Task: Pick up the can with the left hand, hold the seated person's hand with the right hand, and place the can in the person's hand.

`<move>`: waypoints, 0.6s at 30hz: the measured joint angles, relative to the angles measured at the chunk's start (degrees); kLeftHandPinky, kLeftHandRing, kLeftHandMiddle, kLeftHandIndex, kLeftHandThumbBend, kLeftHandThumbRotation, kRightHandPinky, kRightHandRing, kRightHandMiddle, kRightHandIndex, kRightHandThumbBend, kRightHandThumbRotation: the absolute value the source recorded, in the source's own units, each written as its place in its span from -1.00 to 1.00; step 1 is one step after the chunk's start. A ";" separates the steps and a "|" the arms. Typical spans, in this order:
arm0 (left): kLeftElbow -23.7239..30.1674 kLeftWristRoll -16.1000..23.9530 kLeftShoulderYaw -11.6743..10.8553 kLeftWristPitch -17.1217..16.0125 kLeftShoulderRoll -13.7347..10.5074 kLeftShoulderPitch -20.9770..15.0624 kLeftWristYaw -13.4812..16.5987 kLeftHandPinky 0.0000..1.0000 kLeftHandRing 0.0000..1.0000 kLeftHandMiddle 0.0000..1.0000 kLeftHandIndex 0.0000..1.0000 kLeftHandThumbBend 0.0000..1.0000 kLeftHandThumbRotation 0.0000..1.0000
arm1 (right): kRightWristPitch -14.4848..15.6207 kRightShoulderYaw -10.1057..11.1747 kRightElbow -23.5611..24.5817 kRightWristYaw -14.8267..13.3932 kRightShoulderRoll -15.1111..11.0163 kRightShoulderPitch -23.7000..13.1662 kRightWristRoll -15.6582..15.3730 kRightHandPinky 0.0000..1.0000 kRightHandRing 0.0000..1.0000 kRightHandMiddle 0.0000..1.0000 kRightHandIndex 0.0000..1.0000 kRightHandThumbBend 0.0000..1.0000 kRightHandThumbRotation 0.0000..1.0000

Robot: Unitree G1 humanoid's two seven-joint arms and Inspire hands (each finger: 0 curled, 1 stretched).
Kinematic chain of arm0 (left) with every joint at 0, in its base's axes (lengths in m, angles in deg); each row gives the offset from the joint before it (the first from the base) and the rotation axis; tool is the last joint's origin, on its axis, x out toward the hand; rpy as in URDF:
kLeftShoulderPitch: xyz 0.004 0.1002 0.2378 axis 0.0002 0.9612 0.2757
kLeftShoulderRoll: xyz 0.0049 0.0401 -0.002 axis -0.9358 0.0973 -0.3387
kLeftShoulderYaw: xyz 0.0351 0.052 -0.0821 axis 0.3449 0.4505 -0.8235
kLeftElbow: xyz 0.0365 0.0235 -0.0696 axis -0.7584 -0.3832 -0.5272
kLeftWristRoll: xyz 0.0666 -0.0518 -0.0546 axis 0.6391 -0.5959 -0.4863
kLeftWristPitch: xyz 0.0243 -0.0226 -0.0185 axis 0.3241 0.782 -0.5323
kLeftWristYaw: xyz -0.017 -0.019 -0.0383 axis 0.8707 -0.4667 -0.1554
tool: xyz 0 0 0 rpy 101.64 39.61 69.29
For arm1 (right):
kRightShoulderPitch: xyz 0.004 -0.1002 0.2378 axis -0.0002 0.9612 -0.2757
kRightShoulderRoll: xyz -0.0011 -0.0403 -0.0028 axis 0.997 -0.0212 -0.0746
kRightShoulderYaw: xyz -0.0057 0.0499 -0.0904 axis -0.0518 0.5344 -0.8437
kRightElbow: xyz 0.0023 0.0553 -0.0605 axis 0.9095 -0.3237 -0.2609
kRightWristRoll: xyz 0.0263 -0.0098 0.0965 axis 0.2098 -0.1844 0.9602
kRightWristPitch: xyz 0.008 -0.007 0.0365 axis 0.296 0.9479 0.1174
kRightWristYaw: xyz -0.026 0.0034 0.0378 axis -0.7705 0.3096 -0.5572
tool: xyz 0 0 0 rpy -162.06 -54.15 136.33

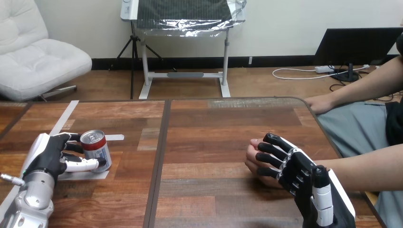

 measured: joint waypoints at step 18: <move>-0.08 0.09 0.16 -0.02 0.98 -0.17 0.99 0.11 0.31 0.40 0.45 0.38 -1.00 | -0.04 0.19 0.00 0.01 0.00 0.00 0.01 0.48 0.63 0.66 0.68 1.00 0.93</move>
